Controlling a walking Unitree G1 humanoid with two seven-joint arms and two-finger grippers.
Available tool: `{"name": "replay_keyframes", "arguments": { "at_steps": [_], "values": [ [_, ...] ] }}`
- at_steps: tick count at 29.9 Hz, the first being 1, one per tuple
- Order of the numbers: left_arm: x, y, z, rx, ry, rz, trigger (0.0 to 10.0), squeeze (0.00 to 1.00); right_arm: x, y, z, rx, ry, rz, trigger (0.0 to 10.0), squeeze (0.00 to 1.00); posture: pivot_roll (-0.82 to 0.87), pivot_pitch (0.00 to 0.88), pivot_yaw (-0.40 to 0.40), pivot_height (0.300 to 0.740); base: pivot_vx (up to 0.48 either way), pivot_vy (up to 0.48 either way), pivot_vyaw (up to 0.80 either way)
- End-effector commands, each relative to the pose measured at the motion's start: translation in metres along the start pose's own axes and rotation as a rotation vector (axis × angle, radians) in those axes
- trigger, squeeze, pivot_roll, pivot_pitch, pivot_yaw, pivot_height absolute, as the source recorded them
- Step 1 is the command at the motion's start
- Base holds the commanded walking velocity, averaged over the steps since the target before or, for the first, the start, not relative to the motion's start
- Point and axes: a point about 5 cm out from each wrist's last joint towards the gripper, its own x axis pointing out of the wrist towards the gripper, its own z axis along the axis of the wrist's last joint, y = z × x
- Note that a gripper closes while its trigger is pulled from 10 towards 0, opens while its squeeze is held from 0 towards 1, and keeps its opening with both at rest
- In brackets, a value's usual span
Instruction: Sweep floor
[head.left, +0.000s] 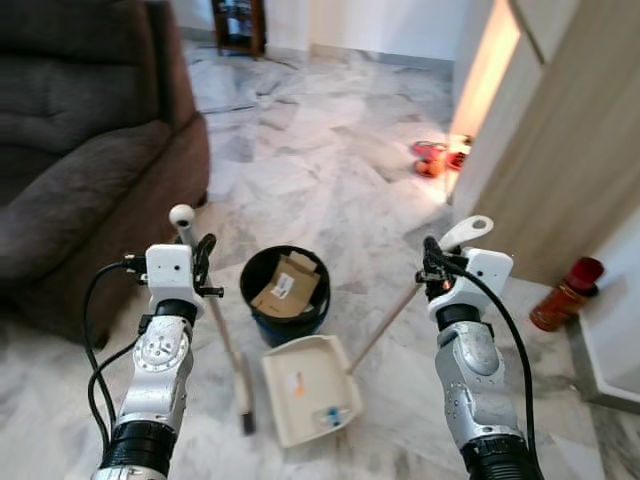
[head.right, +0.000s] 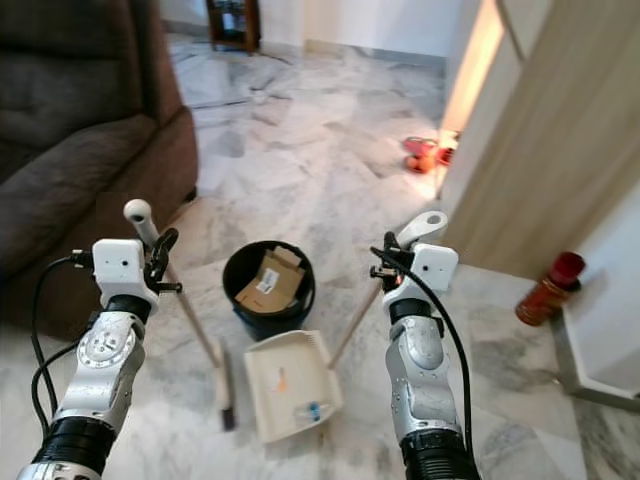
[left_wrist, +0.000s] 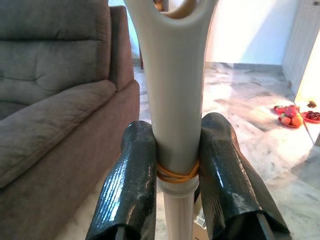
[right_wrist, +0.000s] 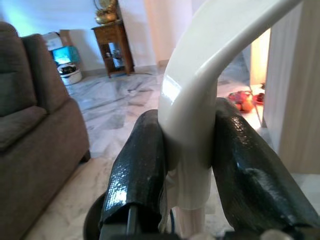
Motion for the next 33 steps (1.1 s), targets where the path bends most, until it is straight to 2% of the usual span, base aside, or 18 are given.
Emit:
{"name": "replay_keyframes", "arguments": {
  "at_steps": [1, 20, 27, 33],
  "values": [
    [0.004, 0.0, 0.01, 0.019, -0.049, -0.011, 10.0, 0.0, 0.004, 0.001, 0.018, 0.032, -0.081, 0.003, 10.0, 0.0, -0.02, 0.053, -0.023, 0.74, 0.0, 0.0, 0.0],
    [0.003, -0.001, 0.009, 0.015, -0.046, -0.018, 10.0, 0.0, -0.007, -0.002, 0.034, 0.015, -0.154, 0.03, 10.0, 0.0, -0.03, 0.045, -0.023, 0.74, 0.0, 0.0, 0.0],
    [0.004, -0.001, 0.008, 0.014, -0.045, -0.02, 10.0, 0.0, -0.018, -0.005, 0.039, 0.007, -0.165, 0.03, 10.0, 0.0, -0.02, 0.04, -0.023, 0.74, 0.0, 0.0, 0.0],
    [0.004, -0.001, 0.008, 0.013, -0.045, -0.019, 10.0, 0.0, -0.029, -0.009, 0.054, -0.012, -0.196, 0.048, 10.0, 0.0, -0.03, 0.048, -0.023, 0.74, 0.0, 0.0, 0.0]
  ]
}}
